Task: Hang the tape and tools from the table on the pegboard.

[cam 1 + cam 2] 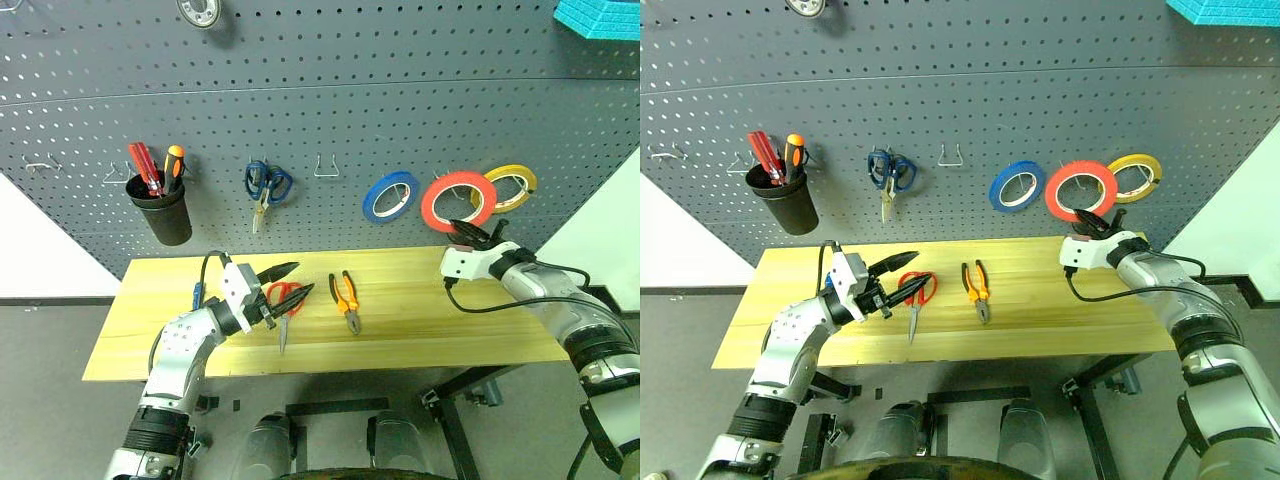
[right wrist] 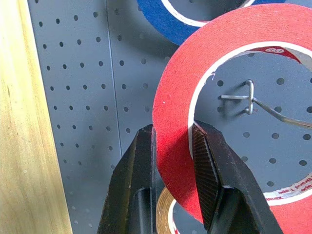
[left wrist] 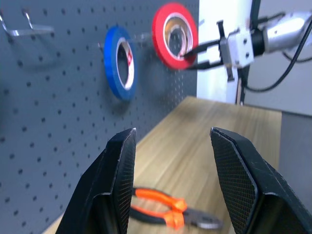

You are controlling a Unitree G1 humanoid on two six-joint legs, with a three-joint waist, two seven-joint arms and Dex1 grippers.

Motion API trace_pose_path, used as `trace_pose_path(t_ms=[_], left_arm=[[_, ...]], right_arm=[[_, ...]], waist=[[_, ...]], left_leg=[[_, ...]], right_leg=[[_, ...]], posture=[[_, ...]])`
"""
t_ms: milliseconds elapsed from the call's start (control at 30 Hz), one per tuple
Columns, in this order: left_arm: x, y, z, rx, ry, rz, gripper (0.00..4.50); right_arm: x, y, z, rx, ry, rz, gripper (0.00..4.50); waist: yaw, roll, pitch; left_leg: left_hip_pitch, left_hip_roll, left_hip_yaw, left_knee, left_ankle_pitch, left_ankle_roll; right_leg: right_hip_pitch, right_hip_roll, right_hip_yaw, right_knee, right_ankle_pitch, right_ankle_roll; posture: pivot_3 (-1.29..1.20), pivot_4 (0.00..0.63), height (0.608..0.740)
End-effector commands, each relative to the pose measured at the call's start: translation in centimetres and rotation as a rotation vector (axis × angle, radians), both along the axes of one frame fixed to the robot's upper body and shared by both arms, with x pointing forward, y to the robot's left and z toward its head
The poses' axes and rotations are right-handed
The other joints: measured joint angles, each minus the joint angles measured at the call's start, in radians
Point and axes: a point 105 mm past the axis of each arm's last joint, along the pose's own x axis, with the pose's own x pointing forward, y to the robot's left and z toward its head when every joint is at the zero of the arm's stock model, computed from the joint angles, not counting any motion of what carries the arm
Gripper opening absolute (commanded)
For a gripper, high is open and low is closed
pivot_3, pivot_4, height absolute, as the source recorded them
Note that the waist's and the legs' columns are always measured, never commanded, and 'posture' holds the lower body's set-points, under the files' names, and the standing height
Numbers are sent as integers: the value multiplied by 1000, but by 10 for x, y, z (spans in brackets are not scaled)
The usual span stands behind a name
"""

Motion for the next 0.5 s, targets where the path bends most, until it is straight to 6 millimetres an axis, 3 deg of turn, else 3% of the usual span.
trace_pose_path(t_ms=[33,400,500], left_arm=[[0,-3,23,-82,-60,-28,2541],[1,2,28,-126,-59,-11,2541],[2,8,18,-113,-21,28,2541]], right_arm=[[4,5,10,40,-5,23,677],[-5,15,-2,58,19,67,4346],[-25,39,-20,109,107,171,4346]], waist=[[1,0,0],[0,0,0],[1,0,-1]], left_leg=[[0,0,0,0,0,0],[0,0,0,0,0,0],[0,0,0,0,0,0]], right_leg=[[0,0,0,0,0,0],[0,0,0,0,1,-1],[0,0,0,0,1,-1]], posture=[[-62,49,740],[-54,41,740],[-64,45,740]])
